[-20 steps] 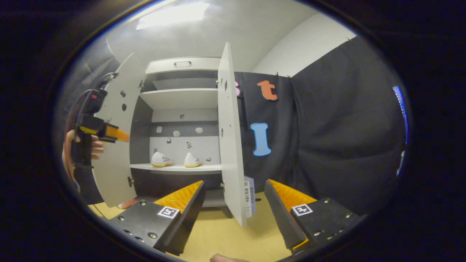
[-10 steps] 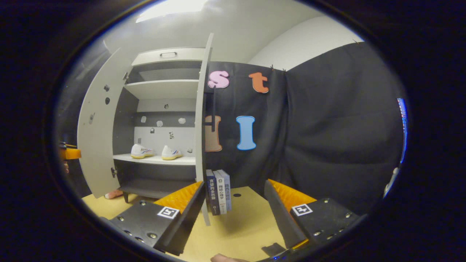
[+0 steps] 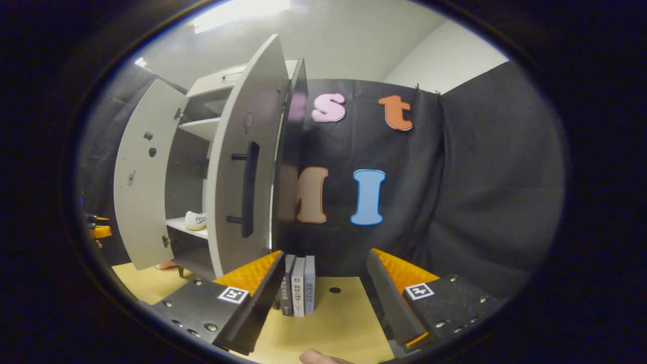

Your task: Grab one shoe with the right hand and put it into the shoe cabinet, grab the other shoe with the left hand and put it into the shoe cabinet; then close the right door with the right hand and the left door with the left hand.

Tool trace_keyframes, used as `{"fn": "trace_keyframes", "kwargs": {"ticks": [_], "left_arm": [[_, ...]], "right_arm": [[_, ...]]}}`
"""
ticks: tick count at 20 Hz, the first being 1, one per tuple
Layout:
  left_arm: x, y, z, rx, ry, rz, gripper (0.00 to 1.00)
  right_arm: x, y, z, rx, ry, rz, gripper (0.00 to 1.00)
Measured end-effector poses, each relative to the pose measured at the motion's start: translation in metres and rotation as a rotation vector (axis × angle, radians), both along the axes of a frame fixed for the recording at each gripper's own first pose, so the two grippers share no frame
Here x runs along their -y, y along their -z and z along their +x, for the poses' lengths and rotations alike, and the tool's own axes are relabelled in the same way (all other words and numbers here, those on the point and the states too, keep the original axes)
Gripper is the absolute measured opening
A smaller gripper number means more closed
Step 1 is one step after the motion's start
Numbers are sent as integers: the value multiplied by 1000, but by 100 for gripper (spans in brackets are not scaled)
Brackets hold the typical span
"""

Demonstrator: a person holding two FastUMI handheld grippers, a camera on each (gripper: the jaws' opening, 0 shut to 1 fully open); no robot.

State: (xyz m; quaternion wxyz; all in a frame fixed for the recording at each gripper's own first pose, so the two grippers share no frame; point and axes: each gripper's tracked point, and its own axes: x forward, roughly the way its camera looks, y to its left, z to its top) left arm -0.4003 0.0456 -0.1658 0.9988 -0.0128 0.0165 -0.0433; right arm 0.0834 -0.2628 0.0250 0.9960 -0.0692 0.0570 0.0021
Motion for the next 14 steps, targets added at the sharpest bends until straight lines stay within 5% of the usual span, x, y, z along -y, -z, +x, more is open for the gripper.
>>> {"fn": "trace_keyframes", "kwargs": {"ticks": [6, 14], "left_arm": [[9, 12, -1, -32, 51, -16, 98], [-25, 11, -3, -19, -3, -44, 98]], "right_arm": [[-27, -21, 32, 12, -48, 55, 93], [-71, -9, 62, 3, -73, 37, 93]]}}
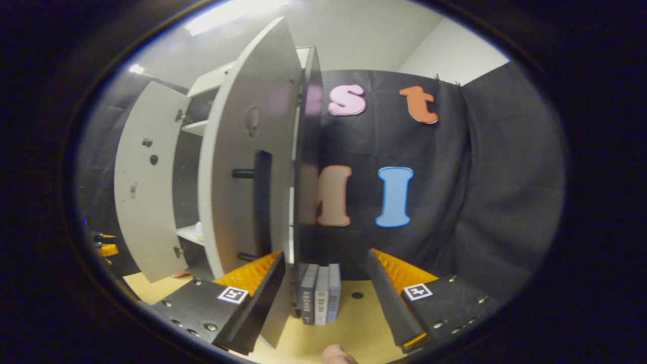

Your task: Grab one shoe with the right hand and put it into the shoe cabinet, grab the other shoe with the left hand and put it into the shoe cabinet; then close the right door with the right hand and the left door with the left hand.

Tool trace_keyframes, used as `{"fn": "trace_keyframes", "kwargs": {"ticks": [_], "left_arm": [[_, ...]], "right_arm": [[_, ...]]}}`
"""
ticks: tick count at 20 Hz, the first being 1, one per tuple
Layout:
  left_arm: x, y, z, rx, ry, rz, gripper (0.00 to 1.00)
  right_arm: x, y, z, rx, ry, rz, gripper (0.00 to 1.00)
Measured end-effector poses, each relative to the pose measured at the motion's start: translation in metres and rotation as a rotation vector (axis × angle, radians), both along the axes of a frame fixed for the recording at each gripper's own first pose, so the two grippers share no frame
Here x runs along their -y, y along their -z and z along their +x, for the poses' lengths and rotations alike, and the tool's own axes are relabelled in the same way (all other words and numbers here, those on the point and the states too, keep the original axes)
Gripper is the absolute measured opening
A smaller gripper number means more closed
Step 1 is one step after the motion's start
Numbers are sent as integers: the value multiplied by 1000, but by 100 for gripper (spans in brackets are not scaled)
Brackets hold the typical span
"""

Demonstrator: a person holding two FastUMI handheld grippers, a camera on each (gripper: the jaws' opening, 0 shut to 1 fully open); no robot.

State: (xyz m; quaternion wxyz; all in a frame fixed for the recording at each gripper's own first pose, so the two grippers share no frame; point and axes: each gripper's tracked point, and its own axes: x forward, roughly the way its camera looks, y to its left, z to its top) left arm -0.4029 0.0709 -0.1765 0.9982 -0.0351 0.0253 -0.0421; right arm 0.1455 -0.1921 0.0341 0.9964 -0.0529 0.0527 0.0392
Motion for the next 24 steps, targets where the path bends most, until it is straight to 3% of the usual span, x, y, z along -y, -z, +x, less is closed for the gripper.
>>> {"fn": "trace_keyframes", "kwargs": {"ticks": [11, 17, 21, 24], "left_arm": [[-2, -14, -7, 13, -13, 40, 98], [-6, -30, -14, 16, -21, -27, 96], [-28, -45, -11, 36, -62, 1, 98], [-58, -48, 4, 31, -158, 72, 97]], "right_arm": [[-54, -9, -7, 32, 18, 50, 89], [-95, 3, 1, 33, 15, 138, 92], [-107, 0, 6, 72, 35, 247, 89], [-119, -1, 8, 102, 14, 233, 94]]}}
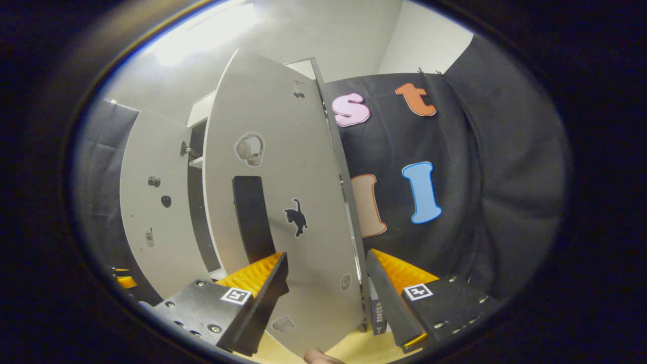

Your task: Grab one shoe with the right hand and put it into the shoe cabinet, grab the other shoe with the left hand and put it into the shoe cabinet; then close the right door with the right hand and the left door with the left hand.

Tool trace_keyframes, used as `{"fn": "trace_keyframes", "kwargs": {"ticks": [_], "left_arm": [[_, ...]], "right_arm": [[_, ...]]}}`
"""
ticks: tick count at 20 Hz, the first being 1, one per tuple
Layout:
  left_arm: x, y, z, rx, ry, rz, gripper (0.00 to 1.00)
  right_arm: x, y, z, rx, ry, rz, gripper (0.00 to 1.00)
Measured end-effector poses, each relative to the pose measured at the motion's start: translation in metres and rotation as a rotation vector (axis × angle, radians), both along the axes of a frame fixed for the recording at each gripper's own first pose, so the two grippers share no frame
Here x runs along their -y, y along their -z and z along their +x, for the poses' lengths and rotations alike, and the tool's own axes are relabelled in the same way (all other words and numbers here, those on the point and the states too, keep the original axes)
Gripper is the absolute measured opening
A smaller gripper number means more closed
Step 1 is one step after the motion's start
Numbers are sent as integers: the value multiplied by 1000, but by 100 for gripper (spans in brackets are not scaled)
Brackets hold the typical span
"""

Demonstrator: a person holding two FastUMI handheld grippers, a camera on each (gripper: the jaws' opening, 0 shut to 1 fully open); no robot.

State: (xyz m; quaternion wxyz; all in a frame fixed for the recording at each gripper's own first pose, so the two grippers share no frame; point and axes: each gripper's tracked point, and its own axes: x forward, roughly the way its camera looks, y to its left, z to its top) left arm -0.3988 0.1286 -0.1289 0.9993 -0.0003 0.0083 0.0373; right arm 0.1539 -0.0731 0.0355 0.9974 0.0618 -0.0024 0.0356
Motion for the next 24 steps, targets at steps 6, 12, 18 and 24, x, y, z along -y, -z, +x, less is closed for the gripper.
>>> {"fn": "trace_keyframes", "kwargs": {"ticks": [6, 12, 18, 24], "left_arm": [[-34, -9, 4, -9, -82, -11, 96], [-69, -33, -1, 1, -109, -16, 96], [-111, -63, 18, 8, -112, -7, 97], [-151, -88, 69, -5, -129, 0, 96]], "right_arm": [[-47, 37, -12, -37, -87, -131, 94], [-59, 61, -24, -95, -99, 1, 94], [-30, 51, -31, -93, -68, -3, 89], [-10, 44, -50, -66, -81, -35, 94]]}}
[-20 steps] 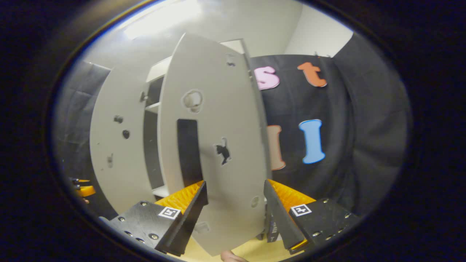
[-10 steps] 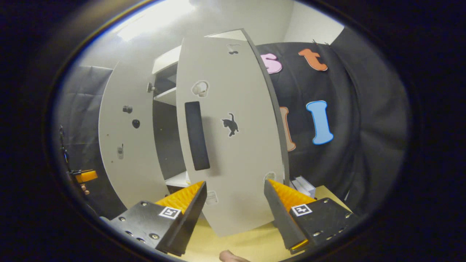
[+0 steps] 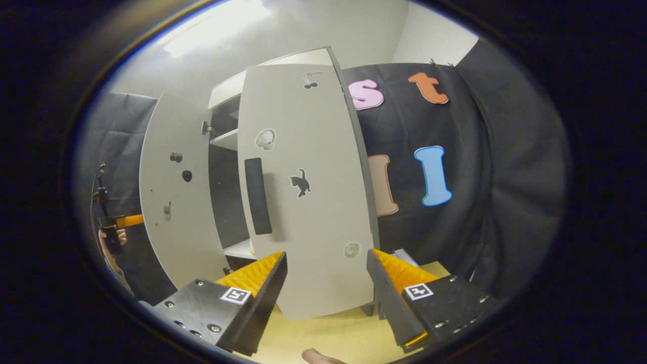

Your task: Grab one shoe with the right hand and put it into the shoe cabinet, grab the other shoe with the left hand and put it into the shoe cabinet; then close the right door with the right hand and the left door with the left hand.

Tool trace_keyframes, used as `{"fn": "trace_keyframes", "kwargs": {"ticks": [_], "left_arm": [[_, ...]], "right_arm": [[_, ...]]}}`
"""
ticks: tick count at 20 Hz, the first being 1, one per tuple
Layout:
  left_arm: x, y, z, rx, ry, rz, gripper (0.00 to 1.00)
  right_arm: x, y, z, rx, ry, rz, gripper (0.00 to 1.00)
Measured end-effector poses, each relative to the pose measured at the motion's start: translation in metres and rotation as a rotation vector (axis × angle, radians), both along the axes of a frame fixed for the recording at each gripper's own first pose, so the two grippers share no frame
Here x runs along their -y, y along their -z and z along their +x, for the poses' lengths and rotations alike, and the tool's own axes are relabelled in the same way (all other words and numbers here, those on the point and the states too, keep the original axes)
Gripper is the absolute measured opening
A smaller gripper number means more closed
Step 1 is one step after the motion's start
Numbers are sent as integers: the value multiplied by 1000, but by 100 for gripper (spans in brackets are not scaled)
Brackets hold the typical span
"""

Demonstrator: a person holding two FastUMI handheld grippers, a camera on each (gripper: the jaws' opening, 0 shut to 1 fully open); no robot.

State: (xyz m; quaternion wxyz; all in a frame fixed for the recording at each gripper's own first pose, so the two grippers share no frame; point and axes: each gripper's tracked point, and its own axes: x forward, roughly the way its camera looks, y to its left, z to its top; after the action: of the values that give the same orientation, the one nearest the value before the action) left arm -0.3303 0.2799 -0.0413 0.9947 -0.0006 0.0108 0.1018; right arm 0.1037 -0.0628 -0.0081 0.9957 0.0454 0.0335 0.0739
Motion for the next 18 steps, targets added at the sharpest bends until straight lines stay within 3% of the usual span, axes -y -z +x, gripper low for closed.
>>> {"fn": "trace_keyframes", "kwargs": {"ticks": [2, 8, 9, 11, 12, 15, 16, 17, 18], "left_arm": [[-3, 0, 18, -25, 9, -18, 97], [39, 16, 56, -93, 86, -33, 96], [45, 12, 50, -97, 74, -30, 84], [56, 8, 51, -94, 74, 8, 86], [63, 8, 54, -90, 76, 22, 84], [82, 9, 57, -94, 103, 24, 84], [87, 10, 57, -89, 105, 15, 85], [91, 10, 58, -80, 100, 2, 84], [91, 9, 58, -71, 99, 5, 85]], "right_arm": [[4, 2, -8, 7, 1, -18, 89], [-18, 2, -36, 29, -64, -49, 89], [-25, 3, -42, 31, -80, -54, 89], [-37, 3, -50, 35, -95, -49, 89], [-45, 3, -54, 39, -101, -43, 94], [-62, 3, -65, 45, -99, -59, 94], [-68, 3, -67, 48, -98, -70, 89], [-72, 5, -71, 48, -94, -82, 94], [-77, 6, -73, 46, -93, -90, 89]]}}
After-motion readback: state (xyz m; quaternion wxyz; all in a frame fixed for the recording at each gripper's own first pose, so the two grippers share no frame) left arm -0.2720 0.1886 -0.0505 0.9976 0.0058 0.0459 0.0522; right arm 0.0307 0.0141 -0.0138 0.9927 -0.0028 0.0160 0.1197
